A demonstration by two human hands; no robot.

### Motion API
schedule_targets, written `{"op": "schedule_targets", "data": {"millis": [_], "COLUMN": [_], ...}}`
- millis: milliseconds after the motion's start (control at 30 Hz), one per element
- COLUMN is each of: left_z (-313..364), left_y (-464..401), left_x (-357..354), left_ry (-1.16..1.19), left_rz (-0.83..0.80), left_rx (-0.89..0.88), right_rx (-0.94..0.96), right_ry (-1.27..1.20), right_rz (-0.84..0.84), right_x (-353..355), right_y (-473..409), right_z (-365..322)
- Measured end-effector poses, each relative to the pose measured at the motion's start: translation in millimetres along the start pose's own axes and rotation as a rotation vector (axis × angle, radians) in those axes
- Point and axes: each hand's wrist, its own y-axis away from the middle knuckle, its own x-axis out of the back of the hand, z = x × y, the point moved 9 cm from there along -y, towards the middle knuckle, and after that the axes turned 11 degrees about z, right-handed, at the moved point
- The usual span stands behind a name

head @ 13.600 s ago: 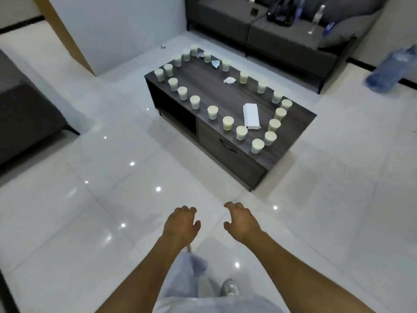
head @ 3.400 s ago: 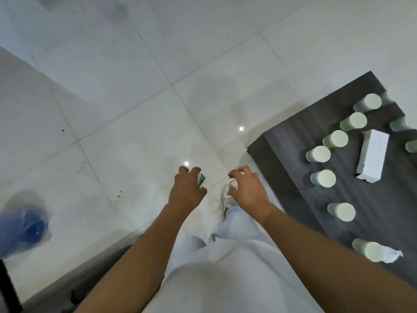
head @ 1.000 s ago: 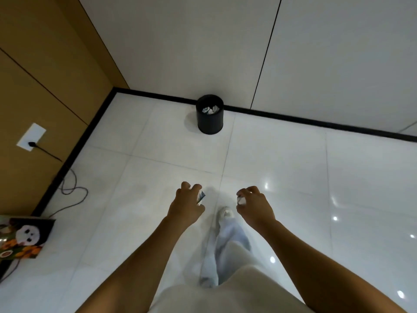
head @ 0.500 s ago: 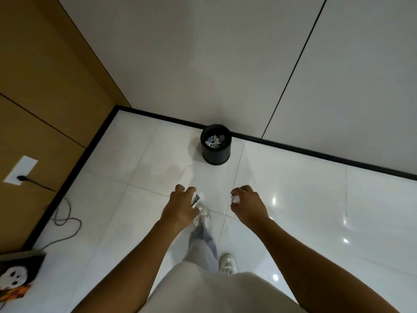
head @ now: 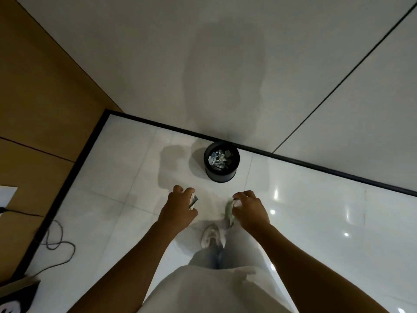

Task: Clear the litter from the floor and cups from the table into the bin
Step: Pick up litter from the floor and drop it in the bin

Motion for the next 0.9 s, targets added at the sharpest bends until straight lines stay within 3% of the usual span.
{"op": "schedule_targets", "data": {"millis": [433, 900], "left_z": [-16, 69], "left_y": [-111, -242], "left_x": [-23, -68], "left_ry": [0.045, 0.042], "left_rz": [0.002, -0.120], "left_rx": [0.167, 0.066], "right_rx": [0.031, -0.113], "right_ry": [-0.014, -0.036], "right_rz": [-0.079, -0.136], "right_x": [-25, 5], "right_y": [-230, -228], "right_z": [-52, 38]}}
